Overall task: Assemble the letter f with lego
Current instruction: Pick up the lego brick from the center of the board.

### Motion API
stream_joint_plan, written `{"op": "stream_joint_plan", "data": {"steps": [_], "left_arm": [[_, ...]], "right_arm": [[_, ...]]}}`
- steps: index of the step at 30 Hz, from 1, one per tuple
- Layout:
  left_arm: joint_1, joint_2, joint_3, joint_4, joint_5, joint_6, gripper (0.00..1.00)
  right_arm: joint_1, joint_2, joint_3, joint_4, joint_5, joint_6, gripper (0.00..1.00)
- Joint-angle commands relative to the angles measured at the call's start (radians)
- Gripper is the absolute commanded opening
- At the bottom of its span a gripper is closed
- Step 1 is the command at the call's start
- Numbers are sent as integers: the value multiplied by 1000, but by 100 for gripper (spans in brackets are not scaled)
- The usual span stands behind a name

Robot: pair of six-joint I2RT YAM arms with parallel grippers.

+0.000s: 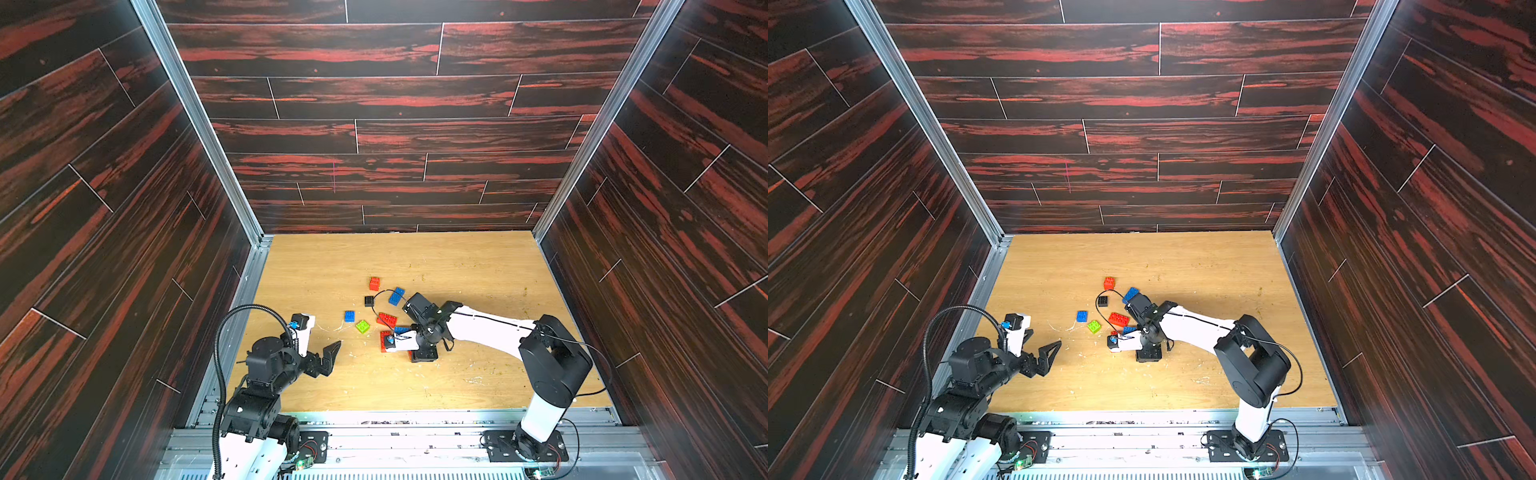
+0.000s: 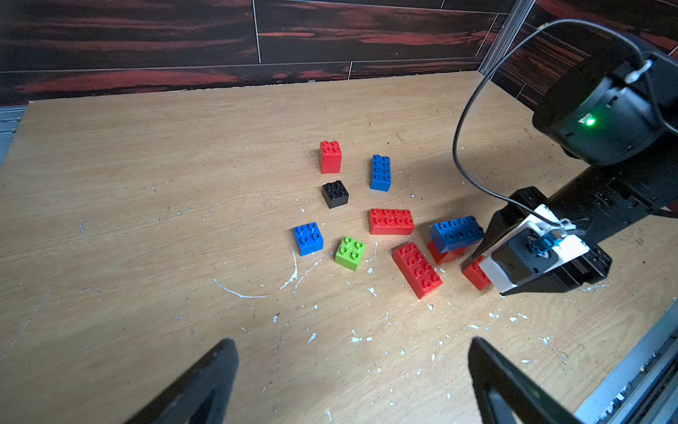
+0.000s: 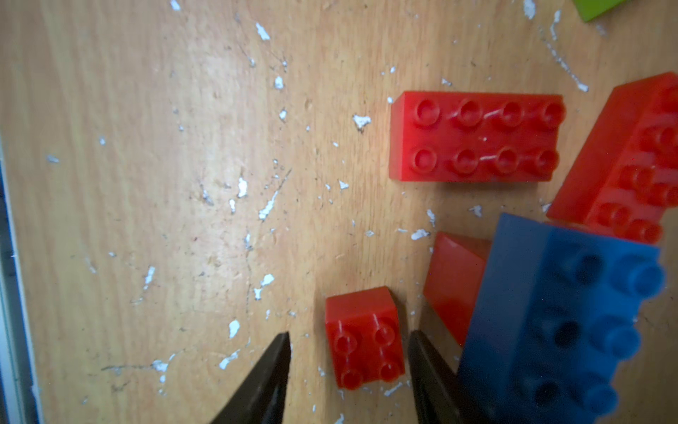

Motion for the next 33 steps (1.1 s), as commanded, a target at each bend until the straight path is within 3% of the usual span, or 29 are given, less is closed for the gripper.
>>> {"op": "stream_joint_plan", "data": {"steps": [1,21,33], "left_arm": [[-4,9,1,1,-4,0,100],[-4,13,2,1,-5,0,100],[-3,12,2,0,-1,3,100]], "right_arm": [[3,24,24,-5,-14,-5,55],[-14,53,30,-8,-31,5,54],[-18,56,30,-23,-36,7,47]]}}
